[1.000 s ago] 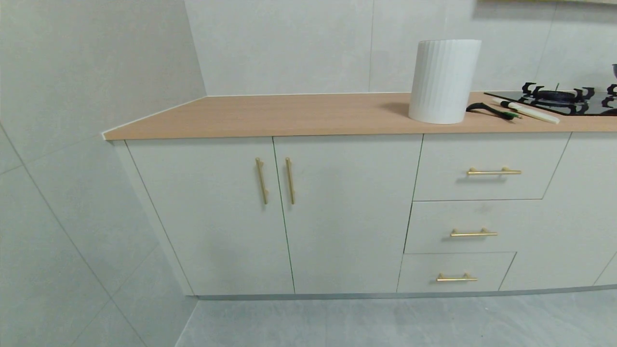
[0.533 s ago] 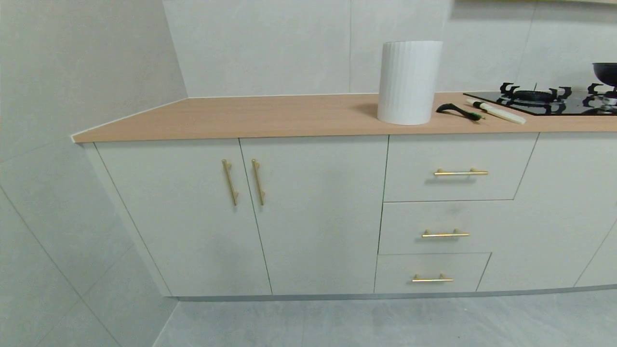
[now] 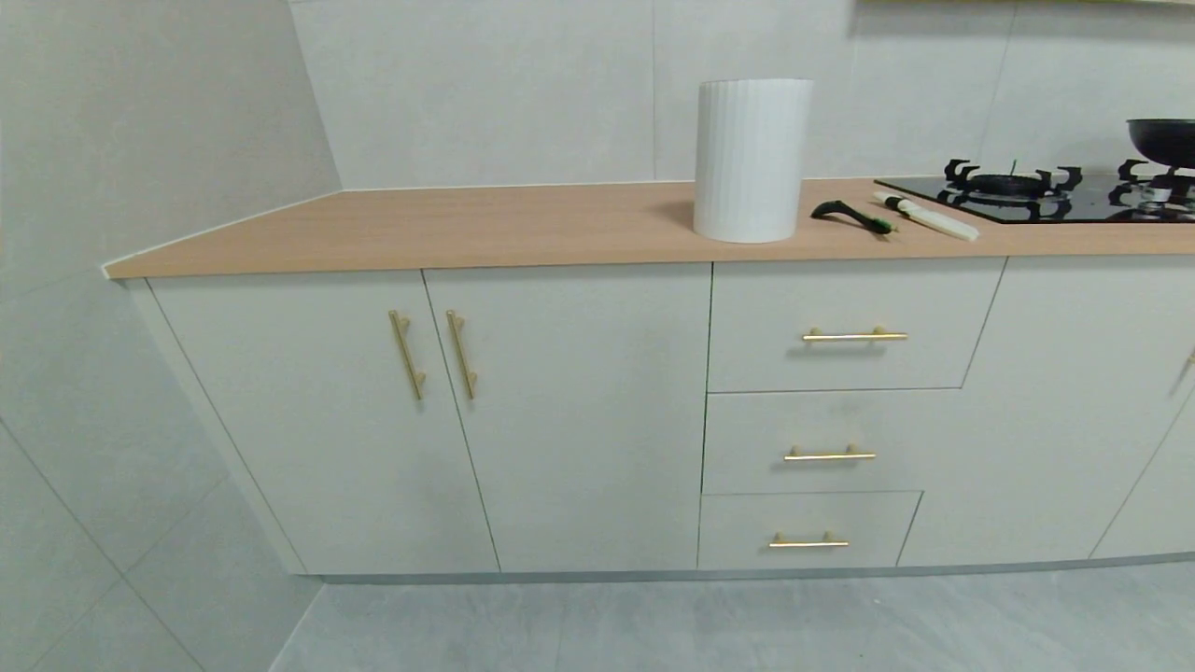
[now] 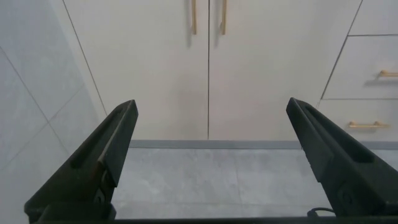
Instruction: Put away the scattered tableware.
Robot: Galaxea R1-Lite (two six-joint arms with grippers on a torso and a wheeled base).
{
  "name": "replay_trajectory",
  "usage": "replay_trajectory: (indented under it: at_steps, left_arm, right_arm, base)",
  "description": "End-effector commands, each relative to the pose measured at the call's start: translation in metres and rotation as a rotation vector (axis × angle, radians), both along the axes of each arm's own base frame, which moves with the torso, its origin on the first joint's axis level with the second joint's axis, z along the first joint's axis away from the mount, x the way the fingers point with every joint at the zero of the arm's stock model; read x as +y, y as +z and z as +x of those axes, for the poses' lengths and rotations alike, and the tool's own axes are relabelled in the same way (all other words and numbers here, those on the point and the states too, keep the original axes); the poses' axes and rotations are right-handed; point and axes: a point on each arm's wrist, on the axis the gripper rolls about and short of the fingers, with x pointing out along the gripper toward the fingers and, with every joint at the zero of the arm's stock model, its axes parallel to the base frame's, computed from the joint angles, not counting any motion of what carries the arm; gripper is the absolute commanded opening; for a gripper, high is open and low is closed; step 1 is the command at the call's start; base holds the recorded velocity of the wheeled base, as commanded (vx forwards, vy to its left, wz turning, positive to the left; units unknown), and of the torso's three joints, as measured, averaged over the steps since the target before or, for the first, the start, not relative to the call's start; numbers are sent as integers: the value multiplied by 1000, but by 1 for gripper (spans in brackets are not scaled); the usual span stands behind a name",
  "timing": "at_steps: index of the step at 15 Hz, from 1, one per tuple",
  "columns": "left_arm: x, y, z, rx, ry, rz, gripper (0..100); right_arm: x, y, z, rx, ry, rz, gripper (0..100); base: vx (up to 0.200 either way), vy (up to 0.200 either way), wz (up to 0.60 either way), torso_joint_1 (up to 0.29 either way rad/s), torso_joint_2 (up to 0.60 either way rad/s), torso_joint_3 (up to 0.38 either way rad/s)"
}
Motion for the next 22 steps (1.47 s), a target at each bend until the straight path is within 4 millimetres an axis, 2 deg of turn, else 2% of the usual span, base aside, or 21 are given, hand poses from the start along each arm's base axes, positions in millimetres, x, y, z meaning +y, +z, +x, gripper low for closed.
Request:
replay_trajectory:
  at_steps: [1,3,12,22]
  left_arm:
    - [0,0,0,1,0,-1,100]
    - [0,0,0,1,0,0,100]
    - [0,0,0,1,0,-1,100]
    - [0,0,0,0,0,-11,100]
  right_arm:
    - [0,0,0,1,-1,0,100]
    - [0,0,0,1,-1,0,100]
    - [0,0,0,1,0,-2,100]
    - [0,0,0,1,3,-6,100]
  base:
    - [0,0,0,0,0,0]
    - [0,0,0,0,0,0]
    - [200,0,0,4,0,3]
    - [0,0,0,0,0,0]
